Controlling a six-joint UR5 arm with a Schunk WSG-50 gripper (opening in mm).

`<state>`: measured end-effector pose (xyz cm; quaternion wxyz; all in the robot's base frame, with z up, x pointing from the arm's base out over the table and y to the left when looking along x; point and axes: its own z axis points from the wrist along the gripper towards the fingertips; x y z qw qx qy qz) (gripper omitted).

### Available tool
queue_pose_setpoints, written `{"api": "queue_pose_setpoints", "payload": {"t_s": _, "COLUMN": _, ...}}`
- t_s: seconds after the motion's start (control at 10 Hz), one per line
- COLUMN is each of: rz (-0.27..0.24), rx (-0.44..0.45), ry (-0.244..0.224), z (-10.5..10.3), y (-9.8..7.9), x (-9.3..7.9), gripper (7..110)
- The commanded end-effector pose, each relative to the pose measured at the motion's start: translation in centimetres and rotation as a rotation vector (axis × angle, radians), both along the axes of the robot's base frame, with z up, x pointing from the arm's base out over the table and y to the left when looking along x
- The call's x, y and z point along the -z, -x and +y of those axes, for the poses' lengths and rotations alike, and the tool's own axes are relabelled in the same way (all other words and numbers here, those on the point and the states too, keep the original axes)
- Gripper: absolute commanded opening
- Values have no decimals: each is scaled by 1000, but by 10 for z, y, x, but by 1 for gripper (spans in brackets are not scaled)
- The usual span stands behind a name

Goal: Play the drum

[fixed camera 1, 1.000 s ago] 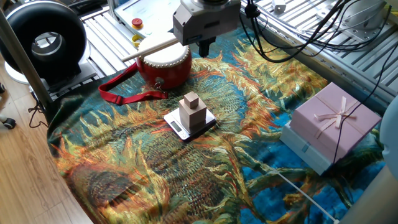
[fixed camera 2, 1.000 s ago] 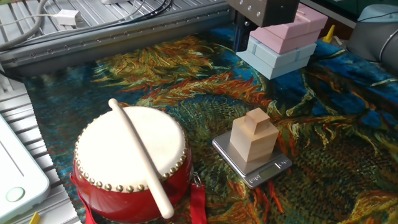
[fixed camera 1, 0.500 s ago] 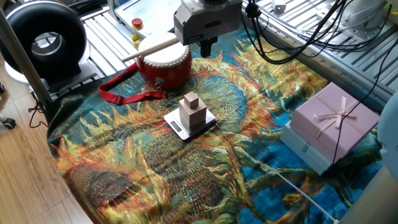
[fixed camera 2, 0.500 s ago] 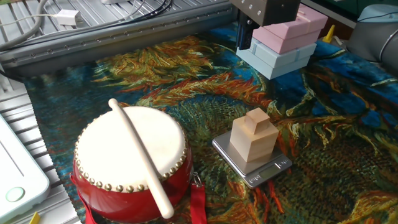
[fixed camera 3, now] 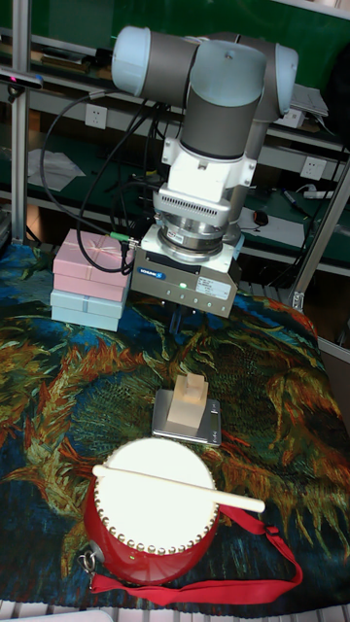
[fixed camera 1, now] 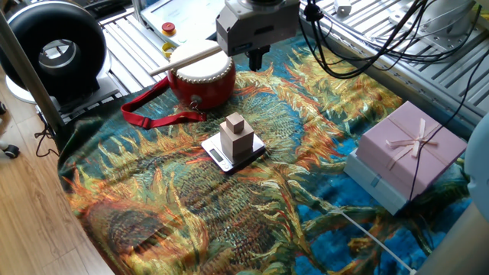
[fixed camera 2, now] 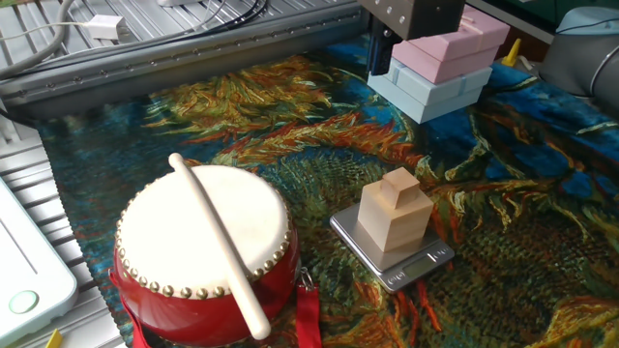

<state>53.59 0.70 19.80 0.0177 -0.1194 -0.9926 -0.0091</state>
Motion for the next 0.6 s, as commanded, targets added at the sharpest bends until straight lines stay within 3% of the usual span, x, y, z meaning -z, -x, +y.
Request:
{"api": "queue_pose_setpoints", "payload": {"t_s": 0.0, "rz": -2, "rx": 1, "ry": -9, "z": 0, "y": 0, "x": -1, "gripper": 7}}
{"api": "queue_pose_setpoints", "payload": {"t_s": 0.5, "rz": -2, "rx": 2, "ry": -9, "z": 0, "y": 0, "x": 0, "gripper": 7}}
